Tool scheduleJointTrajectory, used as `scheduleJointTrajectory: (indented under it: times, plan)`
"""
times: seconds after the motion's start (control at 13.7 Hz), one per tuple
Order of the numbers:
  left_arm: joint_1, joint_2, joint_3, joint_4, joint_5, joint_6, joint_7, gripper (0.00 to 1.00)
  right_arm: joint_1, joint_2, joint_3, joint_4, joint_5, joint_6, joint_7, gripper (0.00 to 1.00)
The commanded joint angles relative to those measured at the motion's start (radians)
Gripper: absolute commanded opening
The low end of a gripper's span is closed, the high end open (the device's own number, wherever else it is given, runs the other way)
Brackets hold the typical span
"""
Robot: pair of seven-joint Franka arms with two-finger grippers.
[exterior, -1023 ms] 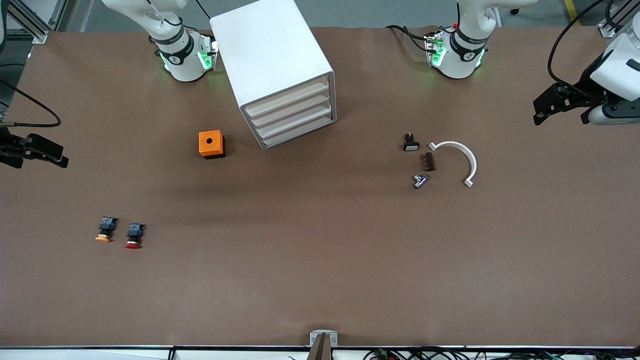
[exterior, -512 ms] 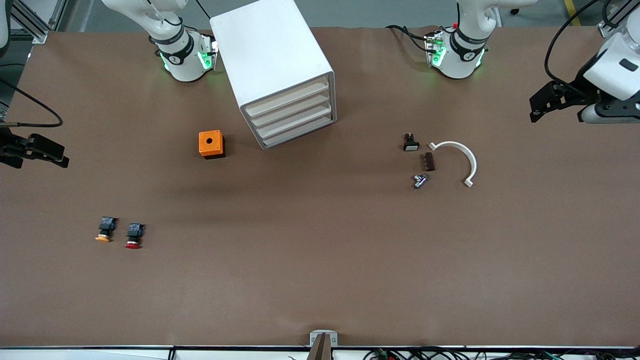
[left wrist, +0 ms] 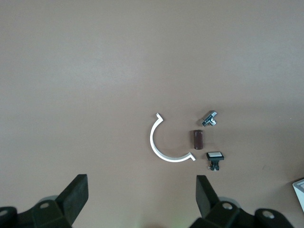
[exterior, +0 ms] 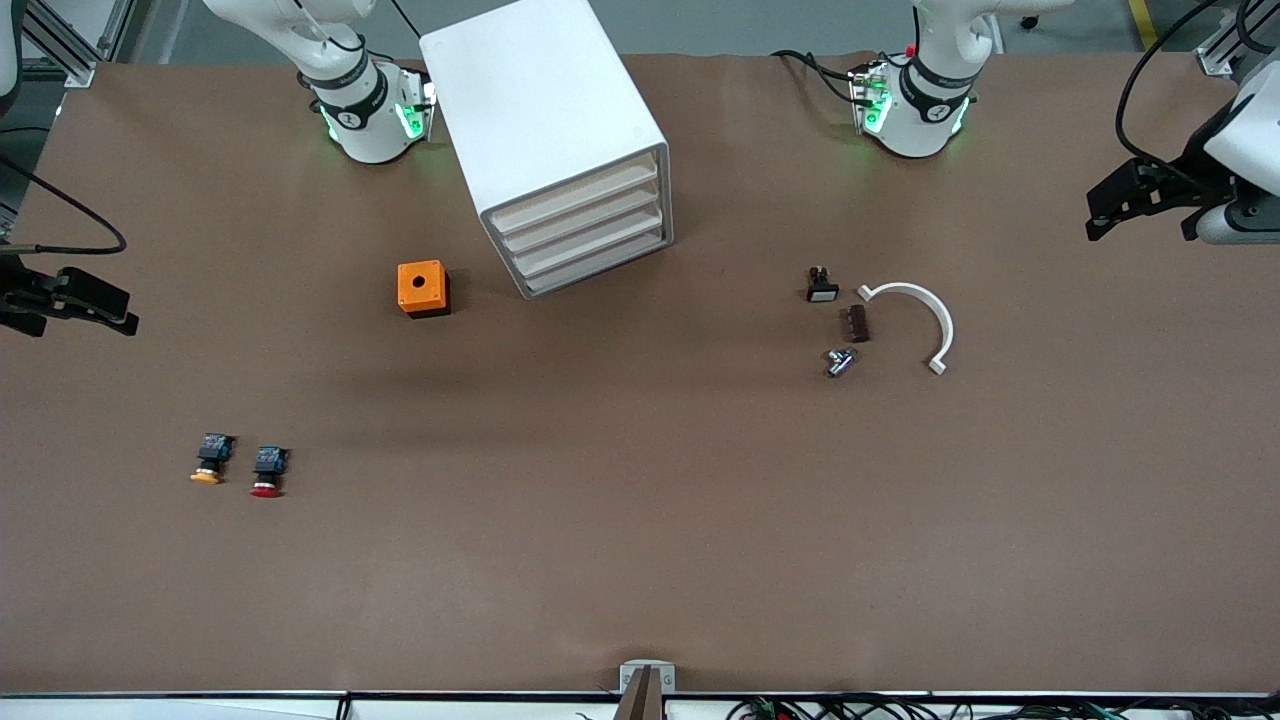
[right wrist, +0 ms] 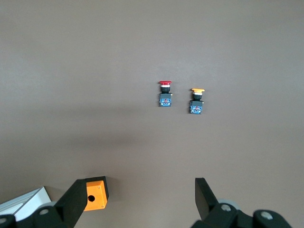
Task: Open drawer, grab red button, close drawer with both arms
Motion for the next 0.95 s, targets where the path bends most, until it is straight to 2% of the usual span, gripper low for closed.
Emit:
scheduleJointTrajectory:
  times: [0.0, 0.37, 0.51, 0.88]
  plan:
    - [-0.004, -0.001, -0.001, 0.01, 0.004, -0.01, -0.001, 1.0, 0.0, 0.009, 0.003, 0.026, -0.012, -0.018, 0.005, 1.0]
    - [0.001, -0.001, -0.015, 0.007, -0.022, -0.002, -0.027, 1.0, 0.0, 0.009, 0.003, 0.026, -0.012, -0.018, 0.005, 1.0]
    - [0.001, -0.001, -0.015, 0.008, -0.046, -0.002, -0.094, 1.0, 0.0, 0.009, 0.003, 0.026, -0.011, -0.018, 0.005, 1.0]
    - [-0.004, 0.014, -0.018, 0.027, -0.037, -0.005, -0.091, 1.0, 0.0, 0.009, 0.003, 0.026, -0.011, -0.018, 0.005, 1.0]
